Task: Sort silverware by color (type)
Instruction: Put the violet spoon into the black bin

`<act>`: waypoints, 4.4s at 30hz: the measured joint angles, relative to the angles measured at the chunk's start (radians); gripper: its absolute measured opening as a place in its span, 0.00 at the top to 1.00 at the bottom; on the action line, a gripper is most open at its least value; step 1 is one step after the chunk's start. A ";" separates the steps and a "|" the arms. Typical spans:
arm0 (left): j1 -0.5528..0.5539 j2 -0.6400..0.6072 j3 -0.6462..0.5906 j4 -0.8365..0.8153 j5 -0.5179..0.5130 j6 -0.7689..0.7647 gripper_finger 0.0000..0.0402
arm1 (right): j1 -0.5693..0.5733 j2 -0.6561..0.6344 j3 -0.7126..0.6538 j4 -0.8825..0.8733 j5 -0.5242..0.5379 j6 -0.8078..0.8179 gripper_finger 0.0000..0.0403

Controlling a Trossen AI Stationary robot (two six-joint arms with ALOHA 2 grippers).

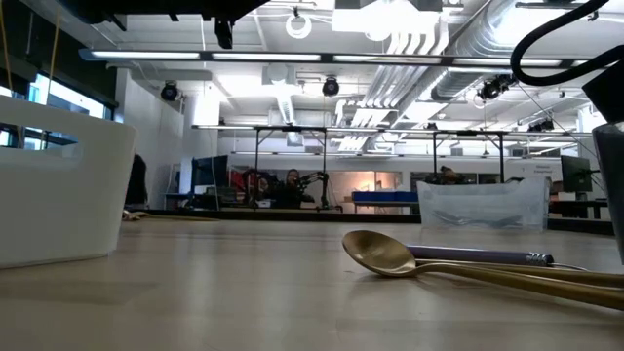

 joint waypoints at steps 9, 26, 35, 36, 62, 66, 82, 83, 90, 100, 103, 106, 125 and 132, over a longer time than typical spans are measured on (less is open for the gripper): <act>0.000 0.000 0.000 0.000 -0.015 0.000 1.00 | 0.000 0.000 0.000 0.000 -0.001 0.008 0.77; 0.004 0.000 0.000 0.000 -0.021 0.000 1.00 | 0.000 -0.226 0.000 -0.111 -0.007 0.022 0.60; 0.026 0.000 0.000 0.000 -0.020 0.000 1.00 | 0.000 -0.516 0.000 -0.166 0.160 0.179 0.62; 0.027 0.000 0.000 0.000 -0.020 0.000 1.00 | -0.002 -0.529 0.000 -0.167 0.201 0.190 0.62; 0.024 -0.016 0.000 0.001 -0.018 -0.123 1.00 | -0.651 -0.523 -0.149 0.922 0.334 -0.418 0.62; 0.017 -0.044 0.000 -0.004 -0.018 -0.134 1.00 | -0.698 -0.523 -0.079 0.923 0.285 -0.512 0.62; 0.008 -0.096 0.000 -0.079 0.081 -0.156 1.00 | -0.742 -0.437 -0.032 1.074 0.171 -0.542 0.62; 0.006 -0.097 0.000 -0.080 0.081 -0.153 1.00 | -0.742 -0.426 -0.032 1.084 0.168 -0.542 0.62; -0.002 -0.097 0.000 -0.085 0.080 -0.122 1.00 | -0.742 -0.399 -0.032 1.117 0.166 -0.542 0.63; -0.001 -0.097 0.000 -0.104 0.080 -0.087 1.00 | -0.742 -0.399 -0.032 1.119 0.147 -0.542 0.84; -0.001 -0.097 0.000 -0.105 0.080 -0.087 1.00 | -0.744 -0.399 -0.032 1.118 0.133 -0.542 0.95; -0.001 -0.097 0.000 -0.105 0.080 -0.087 1.00 | -0.747 -0.399 -0.032 1.117 0.124 -0.542 0.98; -0.001 -0.097 0.000 -0.105 0.080 -0.087 1.00 | -0.747 -0.400 -0.032 1.113 0.093 -0.553 1.00; -0.001 -0.097 0.000 -0.105 0.080 -0.087 1.00 | -0.747 -0.400 -0.032 1.113 0.088 -0.561 1.00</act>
